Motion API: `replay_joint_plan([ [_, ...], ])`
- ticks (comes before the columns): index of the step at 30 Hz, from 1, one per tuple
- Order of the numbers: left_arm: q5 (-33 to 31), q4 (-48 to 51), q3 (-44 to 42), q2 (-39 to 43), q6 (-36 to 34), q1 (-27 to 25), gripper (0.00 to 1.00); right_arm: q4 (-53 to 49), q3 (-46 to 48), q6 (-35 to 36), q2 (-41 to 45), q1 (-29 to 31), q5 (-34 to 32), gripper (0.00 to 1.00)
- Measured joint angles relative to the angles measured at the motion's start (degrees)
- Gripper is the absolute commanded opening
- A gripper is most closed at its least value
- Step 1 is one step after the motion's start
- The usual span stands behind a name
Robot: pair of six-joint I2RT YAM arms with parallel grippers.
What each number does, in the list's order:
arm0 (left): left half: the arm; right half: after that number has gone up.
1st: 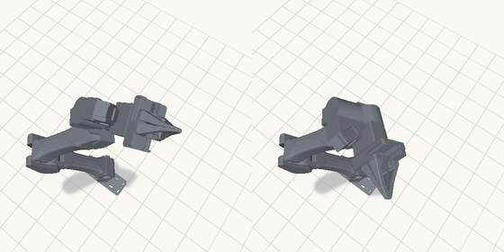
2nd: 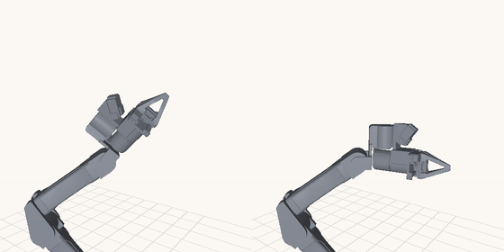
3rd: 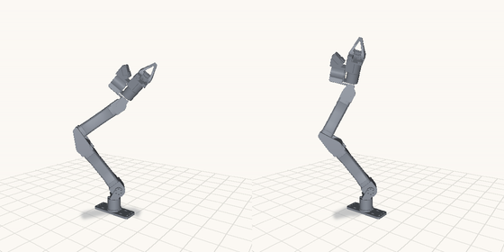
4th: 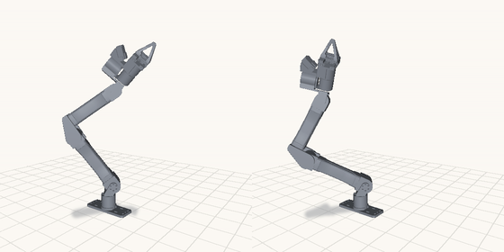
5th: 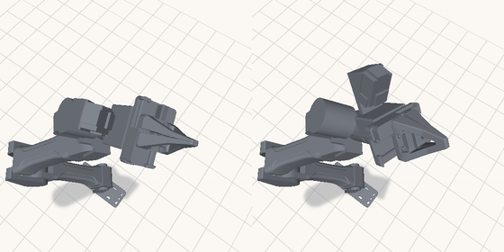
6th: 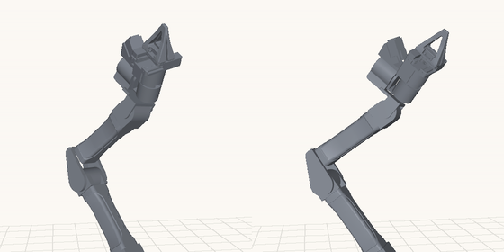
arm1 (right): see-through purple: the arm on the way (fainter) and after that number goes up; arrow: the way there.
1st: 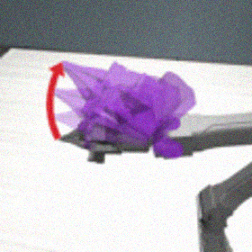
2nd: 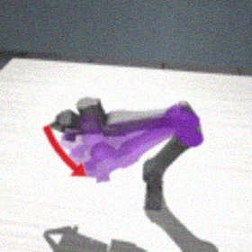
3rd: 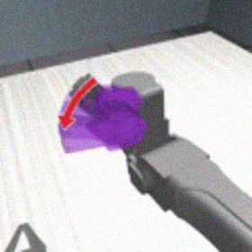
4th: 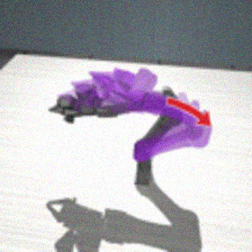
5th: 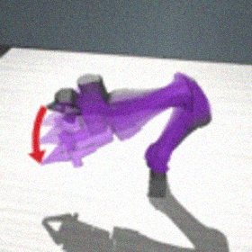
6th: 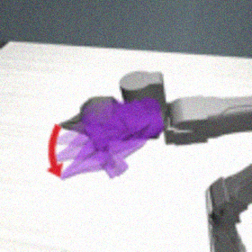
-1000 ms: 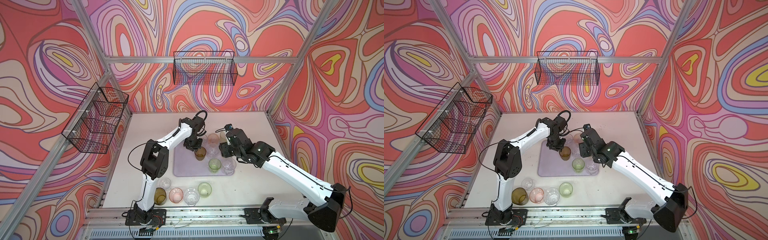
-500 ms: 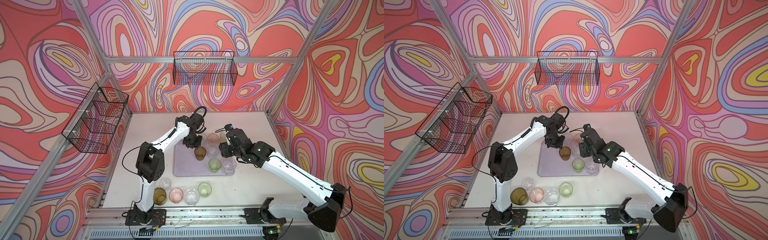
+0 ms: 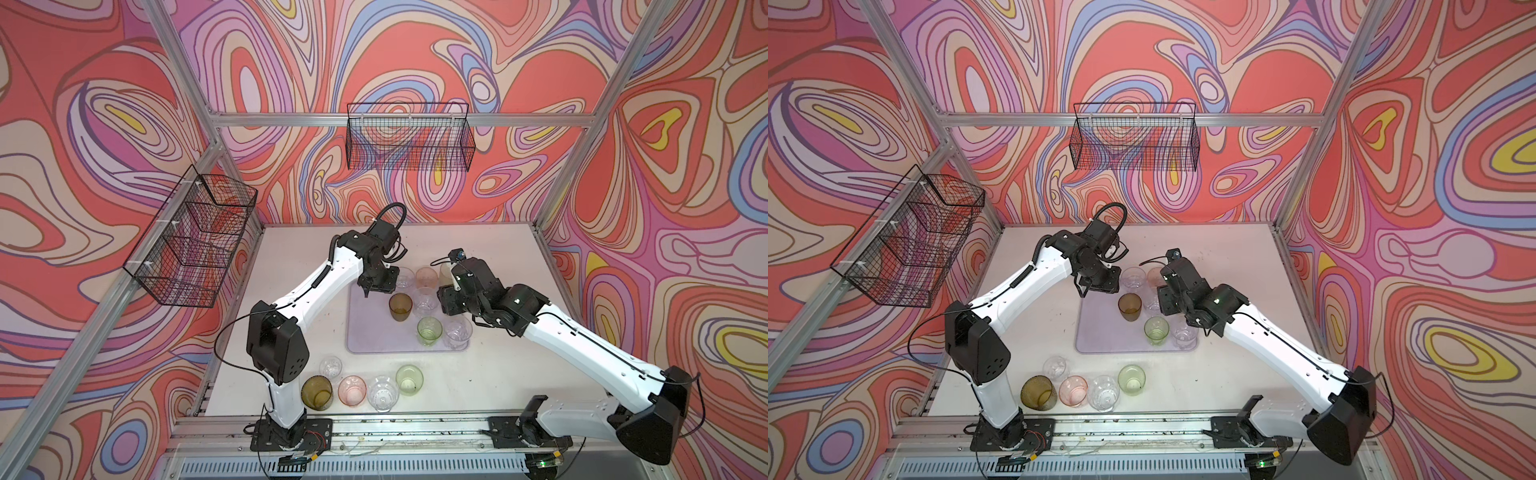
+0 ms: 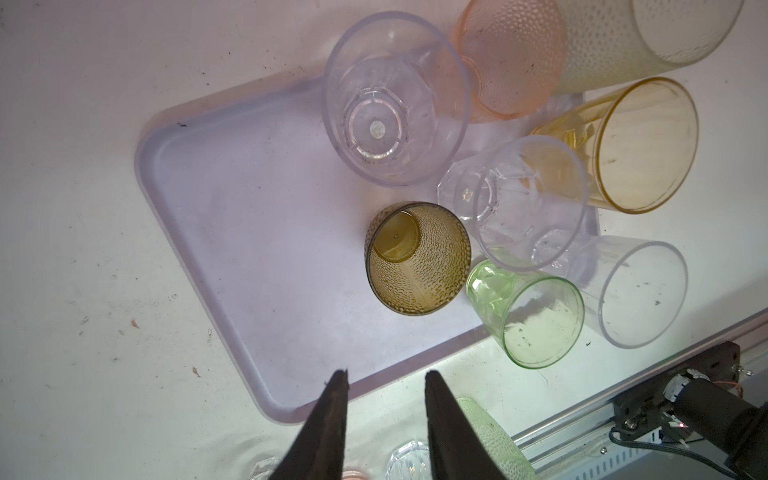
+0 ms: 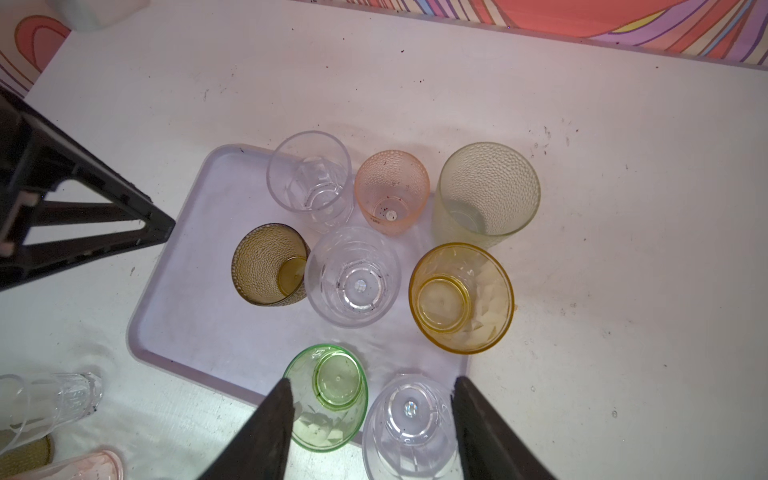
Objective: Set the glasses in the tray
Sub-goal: 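Raise the left gripper and move it toward the robot over the pale green textured cup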
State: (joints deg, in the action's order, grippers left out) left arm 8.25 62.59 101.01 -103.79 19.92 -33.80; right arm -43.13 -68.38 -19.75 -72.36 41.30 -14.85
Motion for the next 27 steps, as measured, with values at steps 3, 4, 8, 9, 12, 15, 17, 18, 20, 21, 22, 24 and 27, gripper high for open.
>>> replay_joint_plan([
  [3,0.0,-0.3,-1.3,1.3,-0.4,0.0,0.35,0.0,0.0,0.2,0.0,0.0,0.0,0.63],
  [4,0.0,-0.3,-1.7,1.7,-0.4,0.0,0.35,0.1,0.0,0.2,0.0,0.0,0.0,0.63],
  [8,-0.3,-0.7,-4.0,4.3,-0.9,0.0,0.35,0.1,0.0,0.2,0.0,0.0,0.0,0.62],
  [9,-0.4,-0.7,-4.7,5.1,-1.0,0.0,0.36,0.1,0.0,0.2,0.0,0.0,0.0,0.63],
  [12,-0.8,-0.8,-6.4,7.8,-1.7,0.0,0.36,0.1,0.0,0.2,0.0,0.0,0.0,0.63],
  [15,-1.2,-1.1,-8.1,10.6,-2.4,0.0,0.36,0.1,0.0,0.3,0.0,0.0,0.0,0.63],
  [17,-1.5,-1.2,-9.2,12.2,-2.9,0.0,0.36,0.1,0.0,0.3,0.0,0.0,0.1,0.63],
  [18,-1.8,-1.2,-9.8,12.9,-3.1,0.0,0.36,0.1,0.0,0.2,0.0,0.0,0.1,0.63],
  [20,-2.2,-1.2,-11.1,14.1,-3.5,0.0,0.36,0.1,0.0,0.3,0.0,0.0,0.1,0.63],
  [21,-2.3,-1.2,-11.8,14.7,-3.7,0.0,0.36,0.1,0.0,0.3,0.0,0.0,0.1,0.63],
  [22,-2.4,-1.2,-12.5,15.3,-3.9,0.0,0.36,0.1,0.0,0.4,0.0,0.0,0.1,0.63],
  [24,-2.4,-1.2,-13.8,16.4,-4.3,0.0,0.36,0.1,0.0,0.5,0.0,0.0,0.1,0.63],
  [27,-2.4,-1.3,-15.5,18.0,-4.9,0.0,0.36,0.1,0.0,0.7,-0.1,0.0,0.0,0.64],
])
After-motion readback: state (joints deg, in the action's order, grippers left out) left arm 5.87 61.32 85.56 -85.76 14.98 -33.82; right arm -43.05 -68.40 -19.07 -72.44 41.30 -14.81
